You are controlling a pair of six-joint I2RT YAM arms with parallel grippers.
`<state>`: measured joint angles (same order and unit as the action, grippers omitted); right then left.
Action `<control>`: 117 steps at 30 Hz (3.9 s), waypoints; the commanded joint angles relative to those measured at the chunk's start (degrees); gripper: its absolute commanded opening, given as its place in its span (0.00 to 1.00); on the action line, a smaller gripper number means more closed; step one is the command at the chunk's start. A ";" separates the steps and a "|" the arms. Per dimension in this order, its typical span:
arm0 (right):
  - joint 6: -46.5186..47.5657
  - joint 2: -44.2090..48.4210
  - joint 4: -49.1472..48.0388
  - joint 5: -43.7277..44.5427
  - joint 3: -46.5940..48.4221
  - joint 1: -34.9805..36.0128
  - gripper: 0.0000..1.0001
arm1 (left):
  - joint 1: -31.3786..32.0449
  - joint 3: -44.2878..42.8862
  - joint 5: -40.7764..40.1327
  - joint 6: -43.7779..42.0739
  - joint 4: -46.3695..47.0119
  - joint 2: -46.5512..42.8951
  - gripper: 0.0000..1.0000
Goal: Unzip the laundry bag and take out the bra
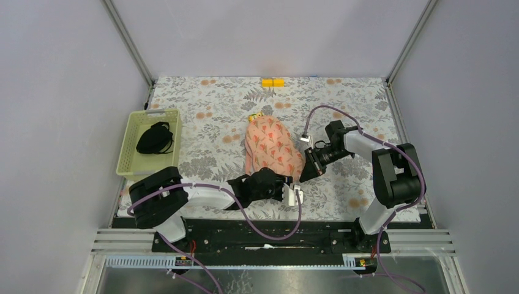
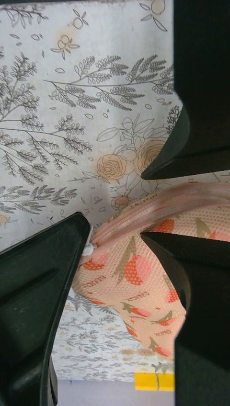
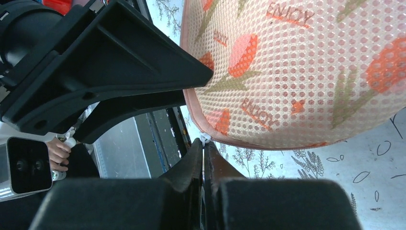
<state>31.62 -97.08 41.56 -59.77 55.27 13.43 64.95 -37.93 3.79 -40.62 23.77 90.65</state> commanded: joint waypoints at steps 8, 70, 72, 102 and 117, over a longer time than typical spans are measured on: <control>1.73 1.39 2.39 0.74 1.35 0.54 0.00 | 0.09 2.32 -2.06 -3.81 1.81 -2.29 0.12; 6.98 -4.89 6.94 4.69 5.49 -1.47 0.00 | -1.14 3.93 -0.63 -1.75 4.46 -1.99 0.00; 8.17 -6.13 8.02 5.34 6.40 -2.66 0.00 | -1.14 4.09 -0.56 -1.56 4.44 -1.92 0.00; 9.47 -16.04 10.54 10.92 16.31 -5.64 0.11 | -13.79 -10.73 14.03 32.93 -18.93 -12.10 0.69; 8.42 -11.86 16.92 9.50 20.75 -10.46 0.85 | -36.87 -17.79 30.55 68.92 -16.23 -2.21 0.74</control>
<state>41.50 -113.19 55.55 -48.88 73.34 2.98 30.20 -54.72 27.42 16.21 3.22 85.54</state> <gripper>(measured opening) 0.842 0.741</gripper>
